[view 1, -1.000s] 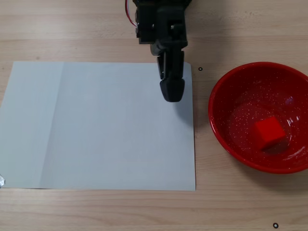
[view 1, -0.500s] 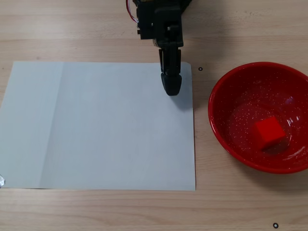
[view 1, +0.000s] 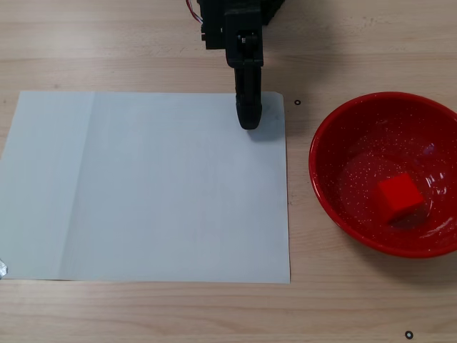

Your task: Grasp the red cube and put it in the red bowl.

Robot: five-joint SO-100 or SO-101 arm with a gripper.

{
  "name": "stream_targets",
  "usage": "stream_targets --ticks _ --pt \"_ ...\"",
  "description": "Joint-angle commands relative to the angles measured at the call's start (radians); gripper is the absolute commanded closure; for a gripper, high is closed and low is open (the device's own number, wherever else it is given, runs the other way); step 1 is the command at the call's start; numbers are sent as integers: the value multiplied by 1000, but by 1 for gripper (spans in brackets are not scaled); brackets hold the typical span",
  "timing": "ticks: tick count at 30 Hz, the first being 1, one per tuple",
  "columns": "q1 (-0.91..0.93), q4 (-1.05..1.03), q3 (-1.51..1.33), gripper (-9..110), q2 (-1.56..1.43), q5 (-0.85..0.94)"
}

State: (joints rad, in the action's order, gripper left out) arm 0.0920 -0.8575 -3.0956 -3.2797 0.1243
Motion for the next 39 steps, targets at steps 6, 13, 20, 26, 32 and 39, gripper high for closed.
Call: stream_targets --ticks 6,13,20,26,32,39 --pt "-14 -26 -9 101 2 15" --pt "-14 -31 -8 101 3 -6" --pt "-15 -31 -8 101 3 -8" --pt "3 -32 -8 101 3 -32" --pt "21 -32 -8 101 3 -57" --pt "21 -32 -8 101 3 -57"
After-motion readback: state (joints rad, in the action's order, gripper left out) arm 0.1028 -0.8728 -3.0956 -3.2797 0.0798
